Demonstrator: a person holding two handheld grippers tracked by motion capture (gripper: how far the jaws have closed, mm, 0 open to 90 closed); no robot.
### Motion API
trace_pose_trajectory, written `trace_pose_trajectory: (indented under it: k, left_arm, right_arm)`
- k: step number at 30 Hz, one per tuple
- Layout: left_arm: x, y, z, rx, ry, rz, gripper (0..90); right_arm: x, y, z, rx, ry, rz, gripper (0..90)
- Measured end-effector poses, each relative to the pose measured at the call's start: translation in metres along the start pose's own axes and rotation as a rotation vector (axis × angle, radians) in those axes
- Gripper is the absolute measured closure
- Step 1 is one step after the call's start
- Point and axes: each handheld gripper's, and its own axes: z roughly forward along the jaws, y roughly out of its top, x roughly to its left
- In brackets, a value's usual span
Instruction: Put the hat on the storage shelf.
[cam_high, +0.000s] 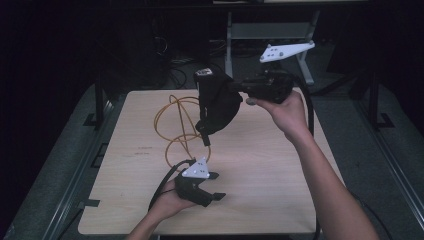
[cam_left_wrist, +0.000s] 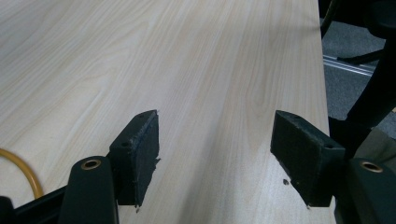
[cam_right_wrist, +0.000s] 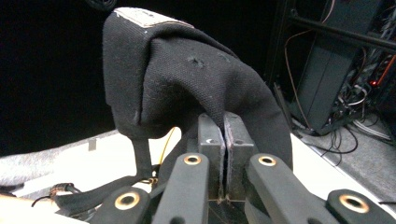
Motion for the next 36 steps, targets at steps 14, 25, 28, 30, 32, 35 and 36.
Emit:
trace_pose_trajectory:
  k: [14,25,28,30,32,35,36]
  left_arm:
    - [0.005,-0.001,0.001,-0.004,-0.009,-0.028,32.0]
    - [0.002,0.0,0.005,0.016,-0.022,-0.001,32.0]
    - [0.002,0.0,0.005,0.017,-0.024,-0.001,32.0]
    - [0.0,0.0,0.006,0.015,-0.031,-0.009,32.0]
    - [-0.001,0.0,0.007,0.017,-0.032,0.0,32.0]
    - [-0.001,0.0,0.007,0.022,-0.035,0.009,32.0]
    - [-0.001,0.0,0.007,0.019,-0.036,0.013,32.0]
  right_arm:
    - [0.017,0.048,0.053,0.111,0.048,-0.094,87.6]
    - [0.022,0.043,0.107,0.182,0.128,-0.087,84.1]
    - [0.027,0.039,0.12,0.219,0.132,-0.106,82.5]
    - [0.027,0.037,0.127,0.235,0.14,-0.113,81.7]
    - [0.03,0.034,0.135,0.249,0.15,-0.117,81.4]
    - [0.032,0.03,0.146,0.259,0.169,-0.11,78.6]
    - [0.032,0.029,0.148,0.251,0.173,-0.107,73.4]
